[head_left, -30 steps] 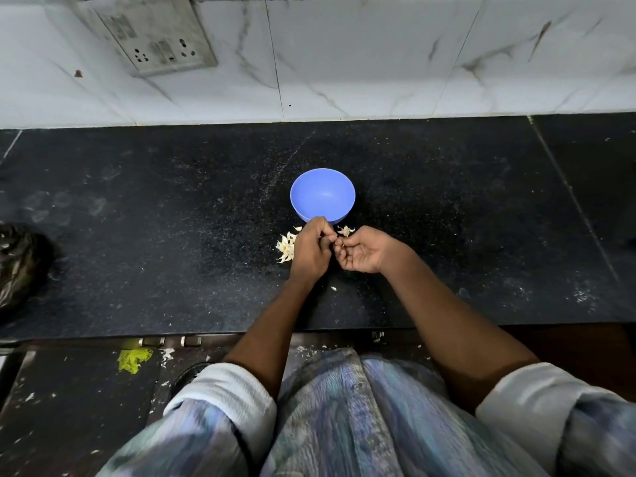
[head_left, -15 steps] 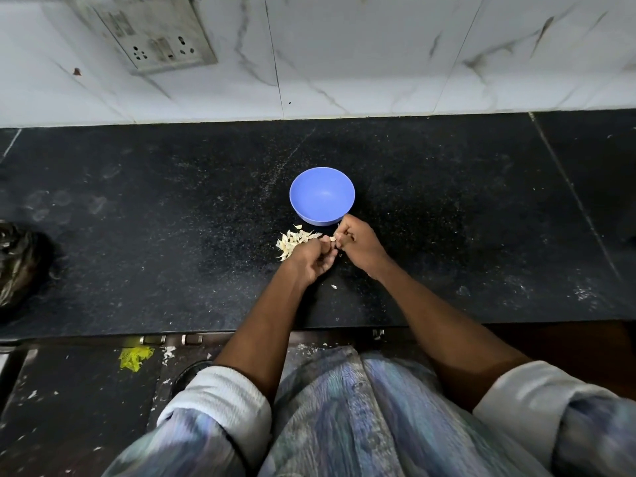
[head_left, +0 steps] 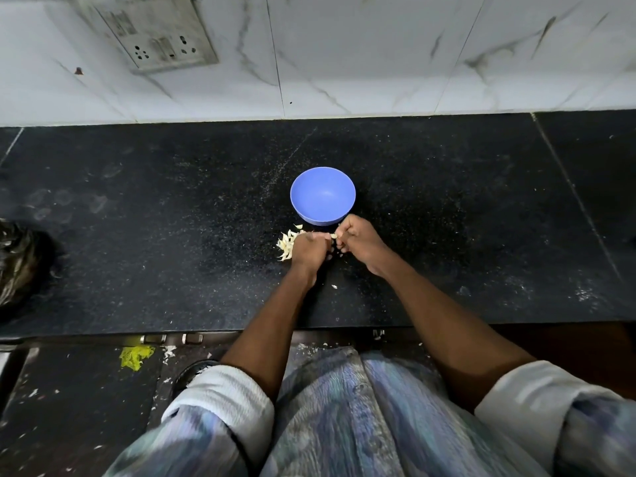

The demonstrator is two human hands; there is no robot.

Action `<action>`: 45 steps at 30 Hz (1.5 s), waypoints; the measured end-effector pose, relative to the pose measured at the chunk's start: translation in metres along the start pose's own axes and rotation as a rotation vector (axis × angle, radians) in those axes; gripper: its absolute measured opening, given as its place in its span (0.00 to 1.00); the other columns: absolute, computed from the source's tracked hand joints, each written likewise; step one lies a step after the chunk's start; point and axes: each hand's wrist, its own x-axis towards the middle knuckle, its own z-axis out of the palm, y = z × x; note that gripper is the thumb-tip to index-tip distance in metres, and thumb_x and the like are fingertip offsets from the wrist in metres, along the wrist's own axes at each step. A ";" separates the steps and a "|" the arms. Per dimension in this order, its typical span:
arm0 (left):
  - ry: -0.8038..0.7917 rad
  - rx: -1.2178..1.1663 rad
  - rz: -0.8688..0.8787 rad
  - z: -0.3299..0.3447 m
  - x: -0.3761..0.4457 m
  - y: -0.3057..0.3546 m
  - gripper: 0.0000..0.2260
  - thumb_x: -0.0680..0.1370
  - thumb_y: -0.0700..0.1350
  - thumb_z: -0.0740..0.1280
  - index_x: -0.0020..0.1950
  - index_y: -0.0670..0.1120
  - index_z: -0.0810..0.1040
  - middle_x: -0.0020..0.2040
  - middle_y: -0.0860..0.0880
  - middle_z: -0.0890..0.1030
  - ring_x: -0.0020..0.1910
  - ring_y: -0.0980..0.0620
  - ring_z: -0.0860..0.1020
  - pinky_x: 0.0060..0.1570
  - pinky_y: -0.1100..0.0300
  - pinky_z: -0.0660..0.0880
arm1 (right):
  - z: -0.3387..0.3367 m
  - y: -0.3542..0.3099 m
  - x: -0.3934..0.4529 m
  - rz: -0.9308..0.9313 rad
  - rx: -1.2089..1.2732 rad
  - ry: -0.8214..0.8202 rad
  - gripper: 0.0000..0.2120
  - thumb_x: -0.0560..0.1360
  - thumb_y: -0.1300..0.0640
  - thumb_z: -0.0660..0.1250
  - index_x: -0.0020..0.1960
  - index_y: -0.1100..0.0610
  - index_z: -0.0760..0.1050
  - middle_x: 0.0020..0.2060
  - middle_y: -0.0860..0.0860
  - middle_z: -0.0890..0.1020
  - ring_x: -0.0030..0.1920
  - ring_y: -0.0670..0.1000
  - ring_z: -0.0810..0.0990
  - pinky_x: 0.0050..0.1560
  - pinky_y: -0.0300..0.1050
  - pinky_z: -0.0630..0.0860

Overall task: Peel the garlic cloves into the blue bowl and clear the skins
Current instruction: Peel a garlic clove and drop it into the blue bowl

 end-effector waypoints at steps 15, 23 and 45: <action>0.095 0.298 0.356 -0.006 -0.004 -0.007 0.10 0.76 0.31 0.67 0.47 0.45 0.82 0.43 0.51 0.85 0.41 0.56 0.81 0.42 0.74 0.73 | -0.001 -0.003 0.000 0.089 0.175 0.116 0.07 0.73 0.71 0.71 0.50 0.67 0.82 0.41 0.60 0.87 0.42 0.53 0.84 0.51 0.49 0.83; 0.072 0.275 0.379 -0.007 -0.003 -0.014 0.05 0.79 0.37 0.74 0.49 0.47 0.87 0.43 0.55 0.87 0.41 0.59 0.84 0.47 0.67 0.80 | -0.005 0.004 -0.003 0.026 0.110 0.147 0.06 0.71 0.69 0.75 0.47 0.63 0.84 0.40 0.57 0.87 0.41 0.50 0.86 0.47 0.45 0.84; 0.086 0.116 0.319 -0.003 -0.002 -0.017 0.04 0.81 0.36 0.71 0.47 0.41 0.84 0.41 0.45 0.87 0.37 0.54 0.82 0.44 0.60 0.82 | -0.001 -0.001 -0.008 0.106 0.267 0.093 0.05 0.78 0.68 0.69 0.53 0.68 0.81 0.37 0.57 0.85 0.37 0.50 0.82 0.40 0.39 0.80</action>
